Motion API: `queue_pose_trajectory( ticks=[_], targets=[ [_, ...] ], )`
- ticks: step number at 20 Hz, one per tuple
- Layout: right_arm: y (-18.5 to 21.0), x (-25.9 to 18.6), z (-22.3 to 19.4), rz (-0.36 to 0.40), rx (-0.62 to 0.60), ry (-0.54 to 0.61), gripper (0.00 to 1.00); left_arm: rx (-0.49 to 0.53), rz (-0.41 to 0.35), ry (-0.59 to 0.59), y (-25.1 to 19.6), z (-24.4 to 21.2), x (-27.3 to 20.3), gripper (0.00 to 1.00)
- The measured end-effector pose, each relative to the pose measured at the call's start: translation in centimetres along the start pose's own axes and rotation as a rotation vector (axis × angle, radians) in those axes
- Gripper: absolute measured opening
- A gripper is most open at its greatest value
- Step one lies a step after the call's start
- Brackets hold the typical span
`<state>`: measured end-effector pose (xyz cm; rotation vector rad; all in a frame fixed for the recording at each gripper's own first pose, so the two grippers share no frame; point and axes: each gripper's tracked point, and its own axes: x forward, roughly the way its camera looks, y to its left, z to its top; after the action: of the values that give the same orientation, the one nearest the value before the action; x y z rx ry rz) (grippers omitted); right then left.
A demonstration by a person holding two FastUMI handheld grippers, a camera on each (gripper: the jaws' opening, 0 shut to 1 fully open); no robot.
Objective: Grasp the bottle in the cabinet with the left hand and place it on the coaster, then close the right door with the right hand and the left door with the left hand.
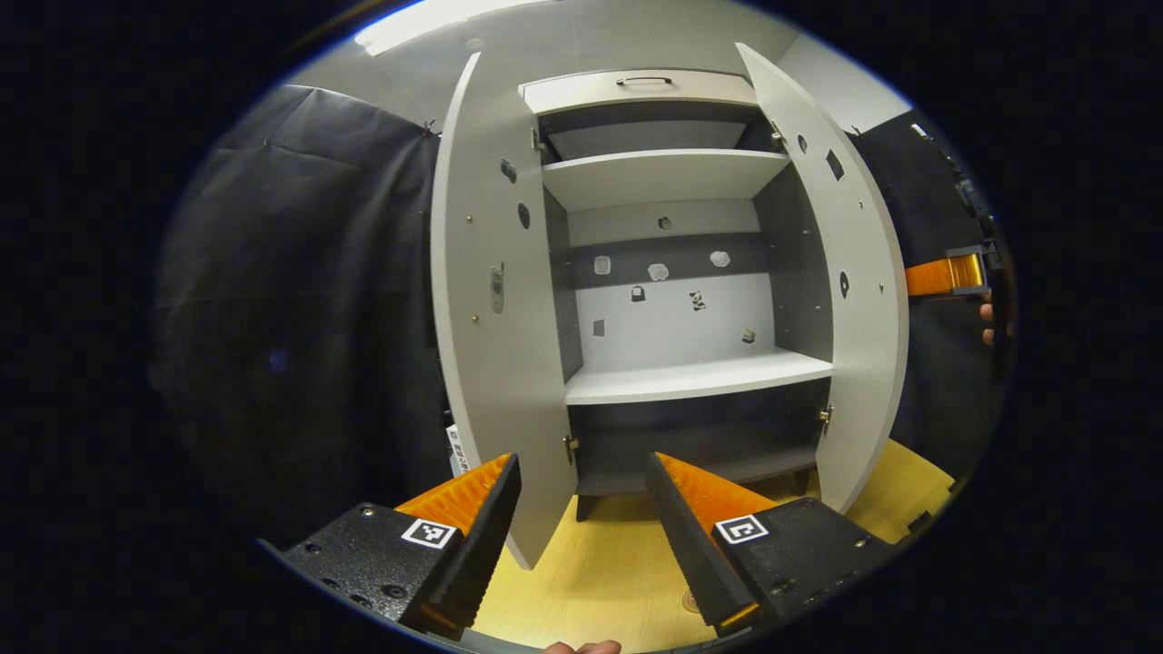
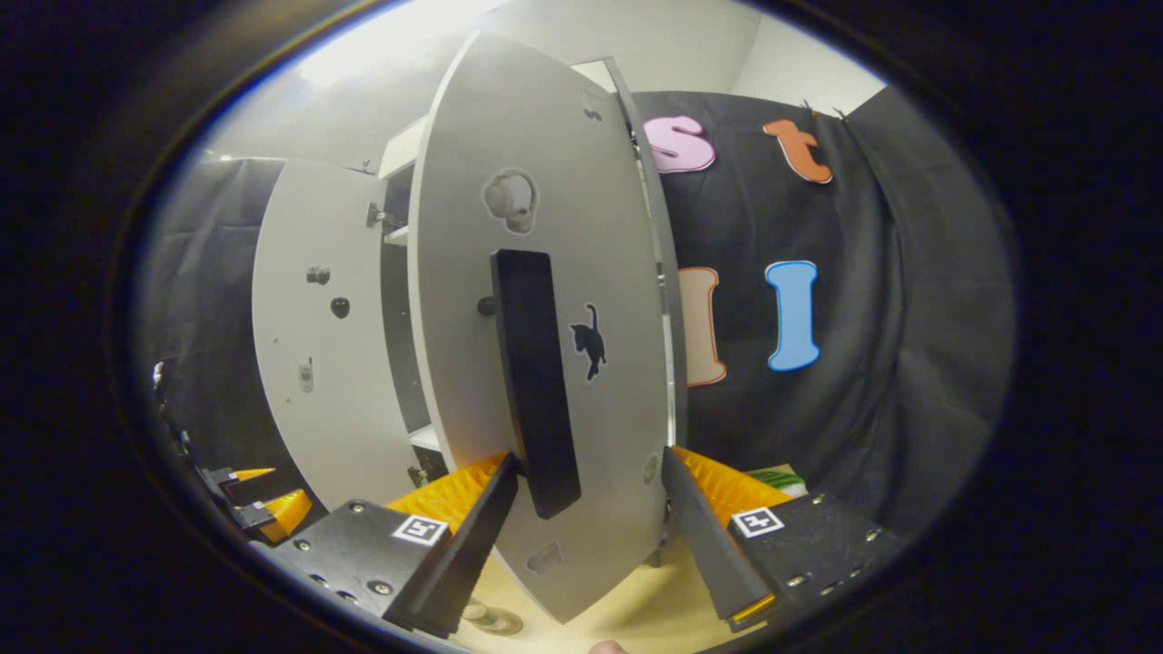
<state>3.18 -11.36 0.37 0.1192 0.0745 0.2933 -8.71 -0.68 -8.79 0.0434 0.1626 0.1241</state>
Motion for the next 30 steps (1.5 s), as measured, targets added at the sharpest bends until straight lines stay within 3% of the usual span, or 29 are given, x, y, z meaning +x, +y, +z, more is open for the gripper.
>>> queue_pose_trajectory(
  ticks=[8, 14, 30],
  targets=[
    [4.7, 5.0, -0.4, 0.023, -0.038, -0.018, 1.00, -0.002, 0.058, -0.048, 5.1, 2.2, 0.0, 0.88],
    [8.2, 10.5, -0.2, -0.019, -0.107, -0.041, 1.00, -0.030, 0.097, -0.058, 9.4, 3.5, 0.2, 0.88],
    [9.6, 17.0, -0.3, -0.140, -0.121, -0.062, 1.00, -0.088, 0.067, -0.061, 17.4, 5.2, 4.3, 0.88]
  ],
)
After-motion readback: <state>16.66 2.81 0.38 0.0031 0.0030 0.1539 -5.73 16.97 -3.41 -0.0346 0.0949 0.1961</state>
